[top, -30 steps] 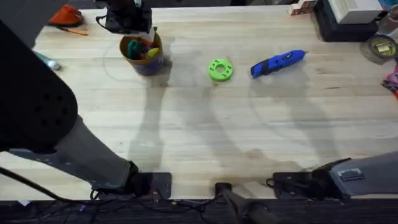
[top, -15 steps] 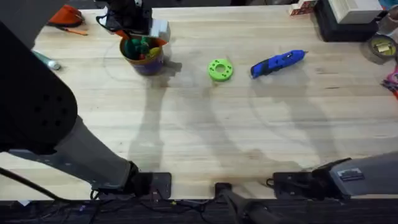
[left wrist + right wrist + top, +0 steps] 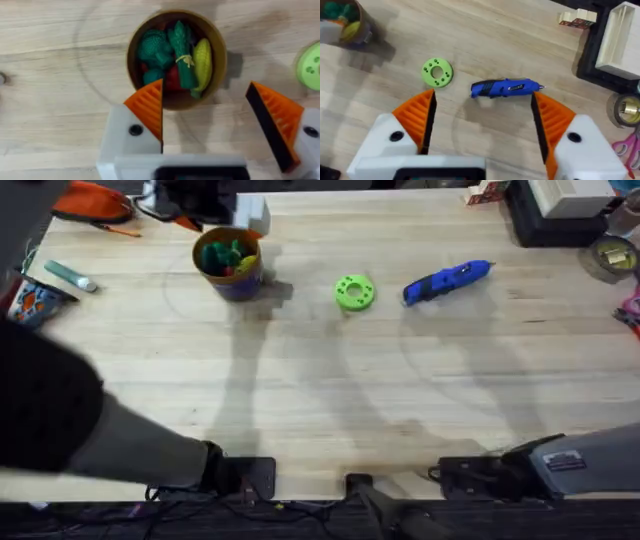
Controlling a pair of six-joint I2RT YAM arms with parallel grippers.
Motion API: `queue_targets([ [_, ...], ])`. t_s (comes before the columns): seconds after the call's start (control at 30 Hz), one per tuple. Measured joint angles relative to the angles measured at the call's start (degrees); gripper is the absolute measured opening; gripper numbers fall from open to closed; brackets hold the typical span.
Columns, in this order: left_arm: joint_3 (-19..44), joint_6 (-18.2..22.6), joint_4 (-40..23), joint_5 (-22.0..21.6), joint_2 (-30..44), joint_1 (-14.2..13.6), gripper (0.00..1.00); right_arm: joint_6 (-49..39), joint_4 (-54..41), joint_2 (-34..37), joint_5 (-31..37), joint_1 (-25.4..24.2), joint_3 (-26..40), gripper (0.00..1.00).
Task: Pick up the gripper from the table and insert it into the empty holder that is missing its gripper. Then pick up a screw, insert it into the mounting hole, and use the screwdriver to tighten it. Finally, clean up the table by picking up the vegetable and placing it into the bucket.
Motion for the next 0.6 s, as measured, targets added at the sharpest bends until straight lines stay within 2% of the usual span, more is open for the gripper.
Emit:
queue_targets([
  [0.23, 0.0, 0.0, -6.3, 0.1, -10.4, -0.7, 0.987, 0.0, 0.0, 0.0, 0.0, 0.0, 0.0, 0.994],
  [0.43, -0.5, -1.1, -9.3, -0.3, -17.7, -4.3, 0.988, 0.0, 0.0, 0.0, 0.0, 0.0, 0.0, 0.994],
  [0.6, -6.4, -3.4, -9.6, -1.1, -25.5, -7.0, 0.987, 0.0, 0.0, 0.0, 0.0, 0.0, 0.0, 0.993],
])
